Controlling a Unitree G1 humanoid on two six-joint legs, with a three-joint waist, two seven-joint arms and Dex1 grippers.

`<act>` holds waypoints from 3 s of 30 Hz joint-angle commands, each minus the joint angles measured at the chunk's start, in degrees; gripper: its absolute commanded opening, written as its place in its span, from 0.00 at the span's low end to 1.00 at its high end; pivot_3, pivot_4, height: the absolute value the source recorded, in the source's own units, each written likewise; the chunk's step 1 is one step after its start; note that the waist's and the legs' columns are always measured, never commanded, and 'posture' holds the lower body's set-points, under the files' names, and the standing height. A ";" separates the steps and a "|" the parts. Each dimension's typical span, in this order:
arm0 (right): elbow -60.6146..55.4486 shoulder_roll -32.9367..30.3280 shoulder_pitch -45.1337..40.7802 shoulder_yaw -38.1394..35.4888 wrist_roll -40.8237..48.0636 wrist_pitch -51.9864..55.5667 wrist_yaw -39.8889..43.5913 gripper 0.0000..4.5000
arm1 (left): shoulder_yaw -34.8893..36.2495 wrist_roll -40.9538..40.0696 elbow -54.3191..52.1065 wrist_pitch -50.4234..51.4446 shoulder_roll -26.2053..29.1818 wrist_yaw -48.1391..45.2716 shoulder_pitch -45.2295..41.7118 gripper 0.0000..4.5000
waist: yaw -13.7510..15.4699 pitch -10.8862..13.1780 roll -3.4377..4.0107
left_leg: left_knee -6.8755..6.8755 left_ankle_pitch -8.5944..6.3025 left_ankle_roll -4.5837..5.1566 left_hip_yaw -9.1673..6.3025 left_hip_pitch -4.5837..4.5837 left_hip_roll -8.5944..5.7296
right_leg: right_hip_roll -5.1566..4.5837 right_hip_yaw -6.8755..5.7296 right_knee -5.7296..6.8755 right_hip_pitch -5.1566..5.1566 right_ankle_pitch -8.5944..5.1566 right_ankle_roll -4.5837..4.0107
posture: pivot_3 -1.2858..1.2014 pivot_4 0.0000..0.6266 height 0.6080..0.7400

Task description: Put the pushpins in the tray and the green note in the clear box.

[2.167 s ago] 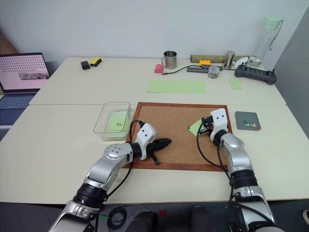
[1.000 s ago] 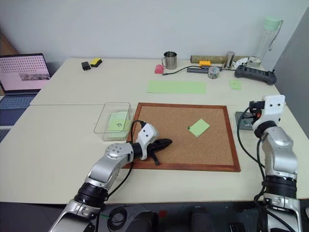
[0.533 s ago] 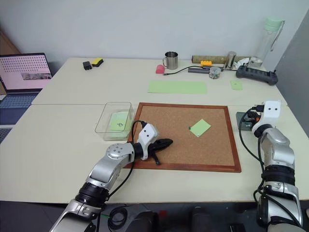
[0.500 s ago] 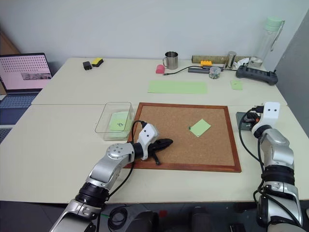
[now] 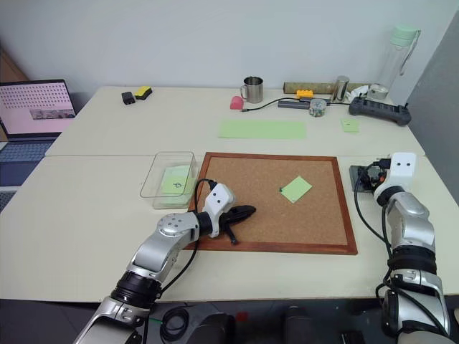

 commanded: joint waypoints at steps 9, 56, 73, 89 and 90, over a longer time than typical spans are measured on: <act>-34.49 2.61 15.50 15.27 7.54 9.59 15.98 0.94 | -0.80 0.73 -0.25 0.86 0.73 -0.06 1.26 0.00 | -0.04 0.00 0.01 | 0.00 0.00 0.00 -0.20 -0.02 0.02 | 0.00 -0.09 -0.02 0.00 -0.01 0.02 | 0.52 0.24 1.00; -35.34 17.31 13.91 14.81 9.37 10.63 5.87 0.00 | -0.45 0.22 -4.51 3.49 1.37 0.08 3.48 0.00 | -0.07 0.00 0.01 | -0.02 0.00 -0.01 -0.29 -0.02 0.04 | 0.01 -0.09 -0.02 -0.05 -0.02 0.02 | 0.52 0.24 1.00; -31.45 10.78 11.20 5.72 5.97 9.40 -1.70 0.00 | -0.37 0.11 -4.64 3.89 1.51 -0.21 3.25 0.00 | 0.10 0.00 0.01 | -0.02 0.00 -0.01 -0.30 -0.05 0.00 | -0.01 -0.12 -0.06 -0.03 -0.02 0.02 | 0.52 0.24 1.00; 6.04 2.16 -5.30 -4.36 3.19 1.14 -5.93 0.20 | -0.37 0.24 -4.57 3.64 1.37 -0.09 2.90 0.00 | 0.01 -0.01 0.03 | -0.03 -0.01 0.01 -0.01 -0.04 0.01 | 0.01 -0.04 -0.06 -0.02 -0.02 -0.02 | 0.52 0.24 1.00; 7.21 1.89 -5.69 -4.40 3.07 0.40 -5.84 0.23 | -0.24 0.21 -4.84 3.75 1.45 0.01 3.14 0.00 | 0.01 -0.01 0.03 | -0.03 -0.01 0.01 0.00 -0.04 0.01 | 0.01 -0.03 -0.06 -0.02 -0.02 -0.02 | 0.52 0.24 1.00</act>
